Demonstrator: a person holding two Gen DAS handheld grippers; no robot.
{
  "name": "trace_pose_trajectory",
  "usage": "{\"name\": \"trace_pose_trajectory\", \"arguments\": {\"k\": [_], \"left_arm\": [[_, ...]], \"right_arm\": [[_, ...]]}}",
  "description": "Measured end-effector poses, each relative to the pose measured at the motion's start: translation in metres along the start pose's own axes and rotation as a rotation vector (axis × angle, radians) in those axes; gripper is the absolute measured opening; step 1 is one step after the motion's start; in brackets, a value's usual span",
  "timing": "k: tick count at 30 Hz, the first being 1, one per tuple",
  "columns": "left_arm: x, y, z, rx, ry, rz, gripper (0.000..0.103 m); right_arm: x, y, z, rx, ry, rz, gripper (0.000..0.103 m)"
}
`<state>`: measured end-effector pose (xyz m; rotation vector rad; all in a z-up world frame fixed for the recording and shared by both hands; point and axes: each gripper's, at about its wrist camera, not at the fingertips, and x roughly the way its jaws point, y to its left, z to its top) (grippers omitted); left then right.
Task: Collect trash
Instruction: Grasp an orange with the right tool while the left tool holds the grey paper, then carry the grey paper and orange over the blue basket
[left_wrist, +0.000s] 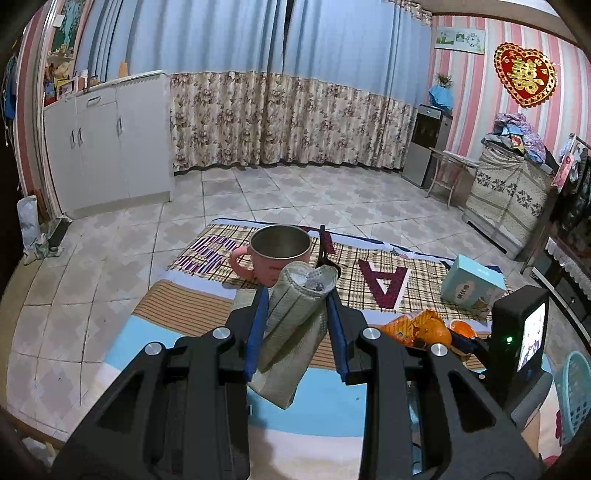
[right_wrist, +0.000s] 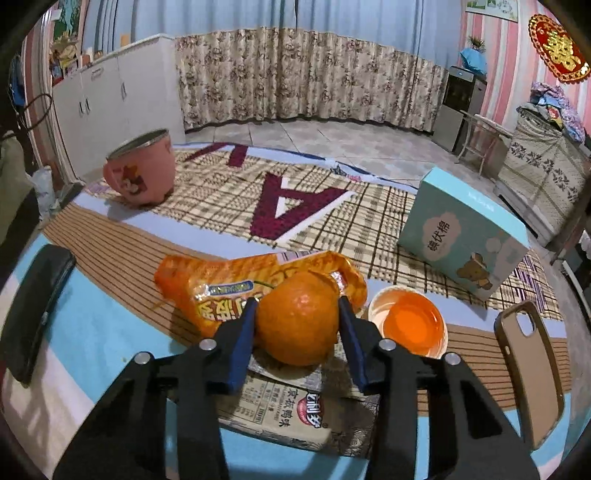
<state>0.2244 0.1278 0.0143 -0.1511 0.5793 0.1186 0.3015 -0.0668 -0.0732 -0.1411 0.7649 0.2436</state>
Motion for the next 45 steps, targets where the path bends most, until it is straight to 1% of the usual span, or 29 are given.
{"name": "trace_pose_trajectory", "arguments": {"k": [3,8,11,14,17,24,28,30,35,39,42,45], "left_arm": [[0.000,-0.001,0.000,0.000,0.001,-0.001,0.030],[-0.002,-0.008,0.000,0.018,-0.003,-0.008,0.030],[-0.004,-0.017,-0.001,0.033,-0.006,-0.021,0.030],[-0.004,-0.028,-0.002,0.060,-0.007,-0.033,0.030],[-0.005,-0.044,-0.004,0.086,-0.004,-0.051,0.030],[-0.016,-0.092,-0.009,0.147,-0.017,-0.137,0.030],[-0.021,-0.116,-0.013,0.158,-0.013,-0.206,0.030],[-0.025,-0.132,-0.016,0.193,-0.015,-0.217,0.030],[-0.030,-0.165,-0.027,0.277,-0.015,-0.236,0.030],[-0.029,-0.183,-0.033,0.318,-0.006,-0.240,0.030],[-0.029,-0.193,-0.039,0.332,0.005,-0.247,0.030],[-0.030,-0.201,-0.044,0.331,0.013,-0.253,0.030]], "right_arm": [[-0.015,-0.005,0.001,0.002,-0.040,0.004,0.041],[-0.053,-0.024,0.006,0.056,-0.104,0.047,0.041],[-0.081,-0.039,0.006,0.069,-0.150,0.031,0.041],[-0.107,-0.059,0.000,0.090,-0.184,-0.001,0.041],[-0.136,-0.086,-0.013,0.125,-0.211,-0.058,0.041],[-0.190,-0.148,-0.047,0.195,-0.238,-0.213,0.041],[-0.213,-0.180,-0.065,0.253,-0.246,-0.265,0.041],[-0.225,-0.195,-0.076,0.275,-0.251,-0.301,0.041],[-0.240,-0.226,-0.100,0.316,-0.244,-0.372,0.041],[-0.252,-0.258,-0.117,0.408,-0.263,-0.397,0.041],[-0.249,-0.269,-0.125,0.425,-0.246,-0.424,0.041],[-0.248,-0.272,-0.127,0.427,-0.243,-0.433,0.041]]}}
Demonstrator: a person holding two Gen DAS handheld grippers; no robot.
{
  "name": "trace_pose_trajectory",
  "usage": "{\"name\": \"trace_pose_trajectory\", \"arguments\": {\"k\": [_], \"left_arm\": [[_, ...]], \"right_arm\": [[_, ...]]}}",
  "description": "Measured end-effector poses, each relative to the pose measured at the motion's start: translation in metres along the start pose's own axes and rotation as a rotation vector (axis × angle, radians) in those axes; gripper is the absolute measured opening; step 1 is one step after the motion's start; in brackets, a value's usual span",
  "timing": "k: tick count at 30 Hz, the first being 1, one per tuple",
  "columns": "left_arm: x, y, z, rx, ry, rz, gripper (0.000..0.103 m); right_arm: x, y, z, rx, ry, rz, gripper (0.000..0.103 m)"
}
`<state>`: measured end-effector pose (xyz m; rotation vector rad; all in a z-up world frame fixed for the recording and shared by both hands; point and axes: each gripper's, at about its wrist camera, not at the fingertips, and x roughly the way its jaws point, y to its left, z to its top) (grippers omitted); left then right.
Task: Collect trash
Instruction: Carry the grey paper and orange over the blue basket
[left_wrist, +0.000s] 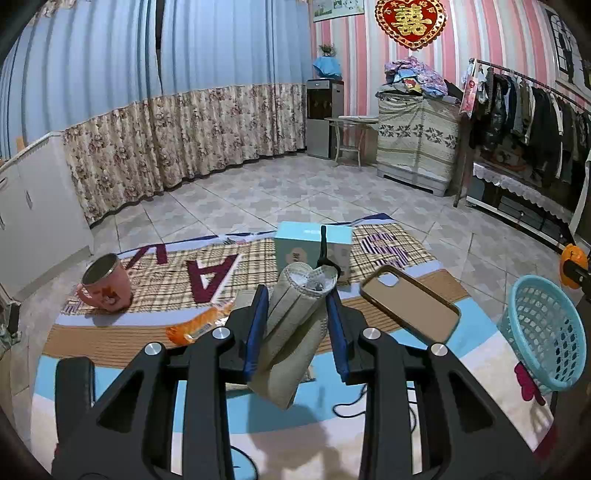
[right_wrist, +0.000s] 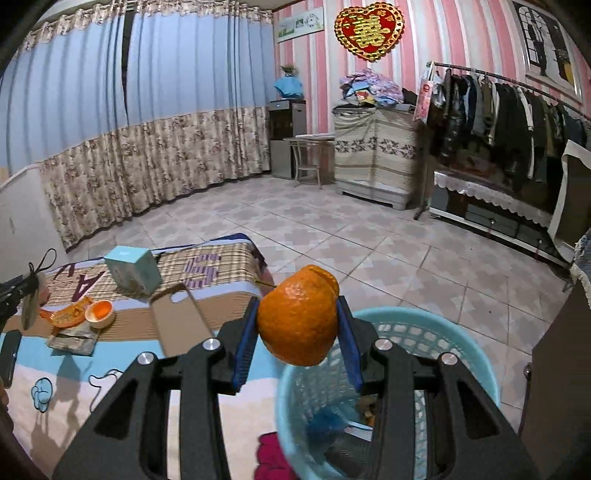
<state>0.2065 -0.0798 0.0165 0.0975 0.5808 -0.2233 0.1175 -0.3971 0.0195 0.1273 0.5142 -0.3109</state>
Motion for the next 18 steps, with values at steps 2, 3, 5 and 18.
{"name": "trace_pose_trajectory", "arguments": {"k": [2,3,5,18], "left_arm": [[0.000,-0.006,-0.002,0.001,0.003,-0.003,0.030],[0.000,-0.009,-0.003,0.008,0.004,-0.004,0.030],[0.001,-0.017,-0.004,0.027,0.006,0.002,0.030],[-0.006,-0.114,0.013,0.087,-0.027,-0.123,0.030]], "right_arm": [[-0.001,0.000,0.000,-0.024,-0.006,-0.023,0.041],[-0.002,0.000,0.000,-0.040,-0.010,-0.035,0.041],[-0.005,-0.001,0.002,-0.065,-0.013,-0.047,0.041],[-0.018,-0.029,0.002,-0.096,-0.009,-0.093,0.041]]}}
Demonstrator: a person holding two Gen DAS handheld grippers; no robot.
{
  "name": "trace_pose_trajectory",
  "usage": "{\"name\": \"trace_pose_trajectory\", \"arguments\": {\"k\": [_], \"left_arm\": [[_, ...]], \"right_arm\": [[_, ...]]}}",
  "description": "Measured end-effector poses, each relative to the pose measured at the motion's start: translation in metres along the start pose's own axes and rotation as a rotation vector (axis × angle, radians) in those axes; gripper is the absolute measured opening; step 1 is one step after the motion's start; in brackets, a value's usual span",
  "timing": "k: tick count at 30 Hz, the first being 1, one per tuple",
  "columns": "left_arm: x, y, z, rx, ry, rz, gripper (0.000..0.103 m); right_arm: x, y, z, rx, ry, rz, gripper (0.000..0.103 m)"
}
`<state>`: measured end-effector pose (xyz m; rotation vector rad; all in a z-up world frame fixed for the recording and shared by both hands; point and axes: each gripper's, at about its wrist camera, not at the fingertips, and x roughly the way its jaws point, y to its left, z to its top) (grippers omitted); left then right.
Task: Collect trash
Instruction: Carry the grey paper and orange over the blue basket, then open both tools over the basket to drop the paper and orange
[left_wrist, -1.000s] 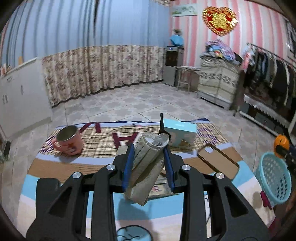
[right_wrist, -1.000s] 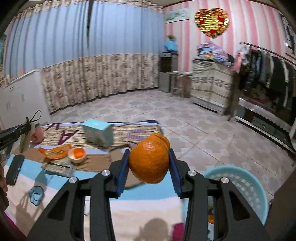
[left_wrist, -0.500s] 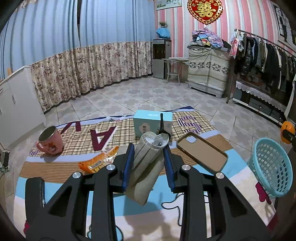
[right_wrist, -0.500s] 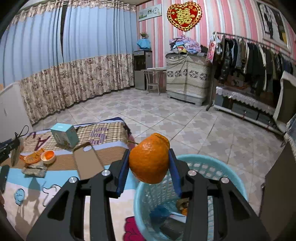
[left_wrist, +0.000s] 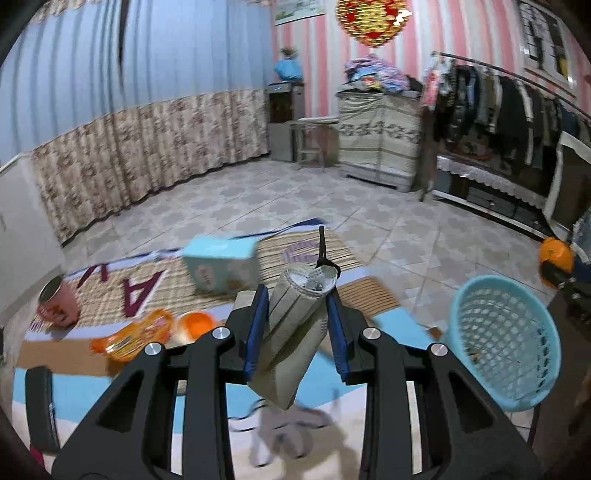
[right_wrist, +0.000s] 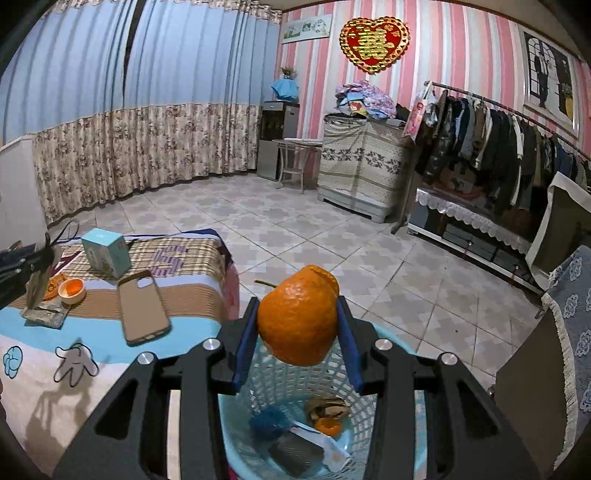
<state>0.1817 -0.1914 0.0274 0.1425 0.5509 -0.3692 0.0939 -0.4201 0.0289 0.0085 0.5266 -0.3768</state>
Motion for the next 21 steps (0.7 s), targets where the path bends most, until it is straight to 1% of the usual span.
{"name": "trace_pose_trajectory", "arguments": {"k": [4,10,15,21], "left_arm": [[0.005,-0.043,0.005,0.036,-0.009,-0.080,0.030],[0.018,-0.097,0.005,0.055,0.002,-0.179,0.030],[0.026,-0.137,0.002,0.093,0.006,-0.241,0.030],[0.033,-0.169,-0.002,0.118,0.013,-0.299,0.030]], "right_arm": [[0.005,-0.020,-0.007,0.033,0.017,-0.011,0.041],[0.013,-0.054,-0.017,0.102,0.037,-0.015,0.041],[0.018,-0.072,-0.020,0.147,0.044,-0.051,0.041],[0.027,-0.083,-0.025,0.180,0.073,-0.079,0.041]]}}
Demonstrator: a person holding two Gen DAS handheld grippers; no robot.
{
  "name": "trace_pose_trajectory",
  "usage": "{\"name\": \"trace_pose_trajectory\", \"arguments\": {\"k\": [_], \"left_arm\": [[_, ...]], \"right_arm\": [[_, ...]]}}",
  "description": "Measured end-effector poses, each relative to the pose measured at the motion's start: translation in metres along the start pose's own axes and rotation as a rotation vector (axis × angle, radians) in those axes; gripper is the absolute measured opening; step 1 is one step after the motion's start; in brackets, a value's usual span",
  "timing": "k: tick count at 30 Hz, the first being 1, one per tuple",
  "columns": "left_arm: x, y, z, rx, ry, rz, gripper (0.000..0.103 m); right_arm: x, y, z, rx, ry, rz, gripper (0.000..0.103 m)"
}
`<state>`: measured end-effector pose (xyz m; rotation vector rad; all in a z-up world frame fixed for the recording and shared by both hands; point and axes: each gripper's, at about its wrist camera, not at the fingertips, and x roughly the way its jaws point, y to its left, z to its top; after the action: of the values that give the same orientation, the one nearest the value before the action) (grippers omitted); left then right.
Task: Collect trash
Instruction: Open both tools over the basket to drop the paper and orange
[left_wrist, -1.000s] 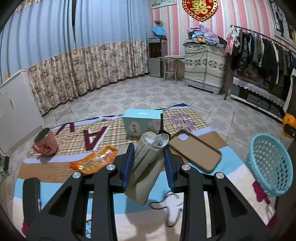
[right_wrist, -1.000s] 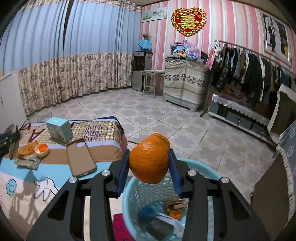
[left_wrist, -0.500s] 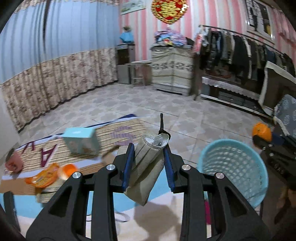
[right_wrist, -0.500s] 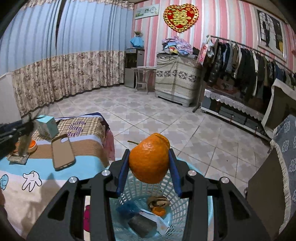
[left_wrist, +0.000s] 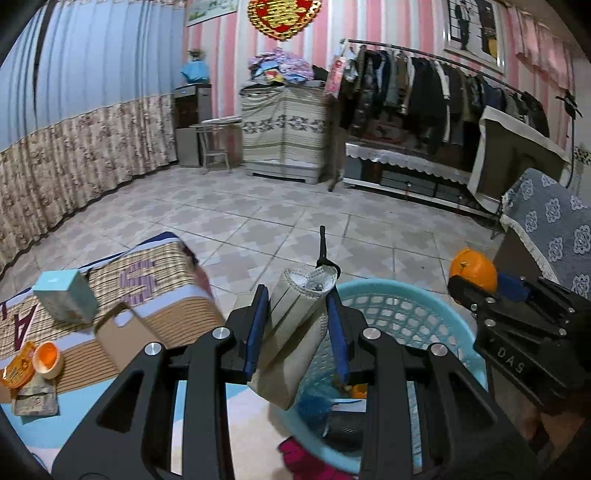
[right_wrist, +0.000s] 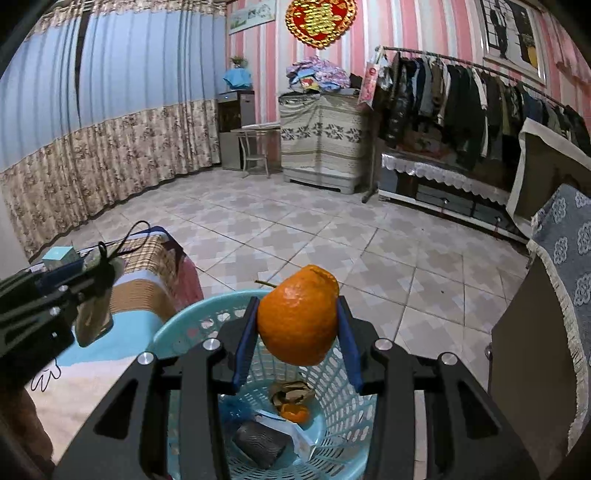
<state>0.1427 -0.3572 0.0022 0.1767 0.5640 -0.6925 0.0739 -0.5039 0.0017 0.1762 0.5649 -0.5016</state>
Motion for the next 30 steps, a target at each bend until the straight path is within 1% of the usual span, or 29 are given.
{"name": "trace_pose_trajectory", "arguments": {"k": [3,6,9,10,12,14,18,20,24,26,28,29,30], "left_arm": [[0.011,-0.006,-0.001,0.000,0.009,-0.021,0.030],[0.026,-0.011,-0.005,-0.005,0.033,-0.042,0.030],[0.039,-0.017,-0.007,0.002,0.061,-0.065,0.035],[0.042,-0.019,-0.007,0.009,0.070,-0.069,0.040],[0.044,-0.022,-0.008,0.036,0.069,-0.059,0.045],[0.042,-0.024,-0.007,0.054,0.053,-0.044,0.059],[0.033,-0.015,-0.006,0.064,0.028,0.004,0.068],[0.028,-0.002,-0.004,0.043,0.016,0.036,0.075],[0.018,0.024,0.001,-0.006,0.003,0.079,0.081],[0.013,0.038,0.003,-0.032,-0.008,0.104,0.088],[0.007,0.051,0.004,-0.065,-0.022,0.136,0.094],[0.005,0.057,0.004,-0.076,-0.027,0.148,0.096],[0.002,0.062,0.003,-0.086,-0.031,0.160,0.096]], "right_arm": [[0.004,-0.008,-0.002,0.031,0.016,-0.015,0.041],[0.008,-0.011,-0.004,0.035,0.028,-0.020,0.041],[0.013,-0.012,-0.005,0.039,0.038,-0.026,0.041],[0.015,-0.014,-0.003,0.041,0.040,-0.025,0.041],[0.017,-0.013,-0.004,0.042,0.043,-0.024,0.041],[0.016,-0.013,-0.004,0.041,0.043,-0.026,0.041],[0.019,-0.012,-0.007,0.034,0.045,-0.026,0.041],[0.022,-0.010,-0.010,0.031,0.049,-0.025,0.041],[0.027,-0.003,-0.013,0.024,0.053,-0.019,0.042],[0.026,0.002,-0.014,0.022,0.053,-0.013,0.043],[0.025,0.006,-0.014,0.027,0.048,-0.009,0.048],[0.024,0.007,-0.014,0.033,0.040,-0.008,0.061],[0.023,0.006,-0.011,0.036,0.035,-0.008,0.071]]}}
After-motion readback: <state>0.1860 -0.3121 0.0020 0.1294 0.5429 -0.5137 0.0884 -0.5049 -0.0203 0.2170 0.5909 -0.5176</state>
